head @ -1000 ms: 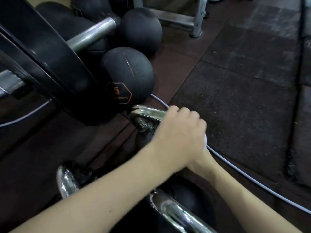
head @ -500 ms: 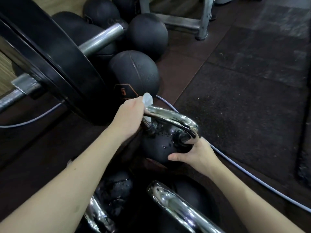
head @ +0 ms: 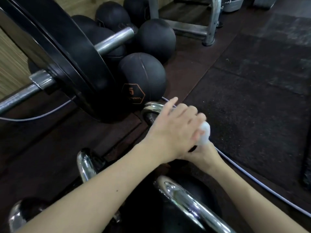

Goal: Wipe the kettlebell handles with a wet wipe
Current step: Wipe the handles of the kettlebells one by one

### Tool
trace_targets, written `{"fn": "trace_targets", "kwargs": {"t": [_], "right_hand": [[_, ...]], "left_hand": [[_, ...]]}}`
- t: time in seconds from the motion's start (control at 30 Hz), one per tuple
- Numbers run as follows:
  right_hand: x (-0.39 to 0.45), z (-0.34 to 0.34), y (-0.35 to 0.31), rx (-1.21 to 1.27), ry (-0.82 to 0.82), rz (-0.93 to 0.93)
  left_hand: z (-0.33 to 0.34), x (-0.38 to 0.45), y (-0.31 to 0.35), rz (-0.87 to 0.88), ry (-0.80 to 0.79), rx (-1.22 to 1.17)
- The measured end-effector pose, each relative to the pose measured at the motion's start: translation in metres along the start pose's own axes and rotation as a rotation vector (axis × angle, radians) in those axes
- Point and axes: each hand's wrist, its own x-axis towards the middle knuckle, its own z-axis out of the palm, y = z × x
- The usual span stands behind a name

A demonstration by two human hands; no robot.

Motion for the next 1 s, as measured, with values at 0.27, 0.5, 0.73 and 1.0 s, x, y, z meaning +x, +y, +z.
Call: {"fn": "trace_targets", "kwargs": {"t": [0.27,0.5,0.73,1.0], "right_hand": [[0.001,0.003,0.003,0.024,0.058,0.01],[0.003,0.004,0.003,-0.029,0.087,0.037],[0.005,-0.001,0.007,-0.134,0.001,0.007],[0.0,0.002,0.0,0.005,0.078,0.069]], "left_hand": [[-0.003,-0.002,-0.055,-1.135,0.295,-1.133],[-0.019,0.014,-0.027,-0.266,0.146,-0.019],[0.015,0.016,0.015,0.314,-0.086,0.254],[-0.009,-0.008,-0.049,-0.465,0.137,-0.221]]}}
